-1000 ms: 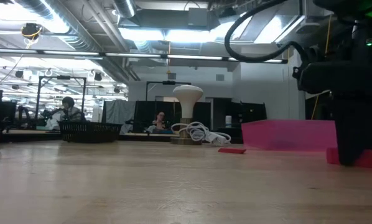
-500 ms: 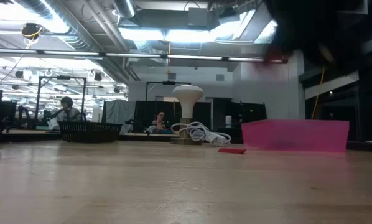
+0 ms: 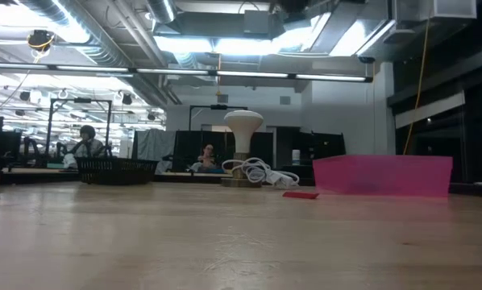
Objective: Pick & Place School Supplies
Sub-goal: Put the red eraser into the red bin
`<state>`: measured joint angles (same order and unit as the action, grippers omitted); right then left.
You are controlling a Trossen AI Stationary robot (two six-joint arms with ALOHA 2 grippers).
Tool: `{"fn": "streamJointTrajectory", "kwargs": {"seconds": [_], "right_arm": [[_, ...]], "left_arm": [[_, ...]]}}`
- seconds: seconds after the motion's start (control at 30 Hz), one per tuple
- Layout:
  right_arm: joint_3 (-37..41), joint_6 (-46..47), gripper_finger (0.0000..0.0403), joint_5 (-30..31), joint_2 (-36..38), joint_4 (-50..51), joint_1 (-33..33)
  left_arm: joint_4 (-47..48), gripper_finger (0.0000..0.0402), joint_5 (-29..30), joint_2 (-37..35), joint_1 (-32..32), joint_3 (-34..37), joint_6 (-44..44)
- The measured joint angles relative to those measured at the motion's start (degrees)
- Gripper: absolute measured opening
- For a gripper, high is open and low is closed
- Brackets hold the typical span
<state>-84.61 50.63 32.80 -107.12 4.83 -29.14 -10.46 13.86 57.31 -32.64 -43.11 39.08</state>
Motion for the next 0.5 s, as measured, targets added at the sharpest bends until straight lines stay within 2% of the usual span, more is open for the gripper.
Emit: {"fn": "streamJointTrajectory", "kwargs": {"seconds": [0.27,0.5], "right_arm": [[-4.6,-4.9,0.0018,-0.5,-2.4,-3.2,0.0],[-4.8,-6.4,0.0018,1.3,-2.4,-5.7,-0.1]], "left_arm": [[-2.3,0.0234,-4.1,2.7,2.3,0.0,-0.3],[-4.9,0.0236,-7.7,3.3,4.9,0.0,-0.7]]}}
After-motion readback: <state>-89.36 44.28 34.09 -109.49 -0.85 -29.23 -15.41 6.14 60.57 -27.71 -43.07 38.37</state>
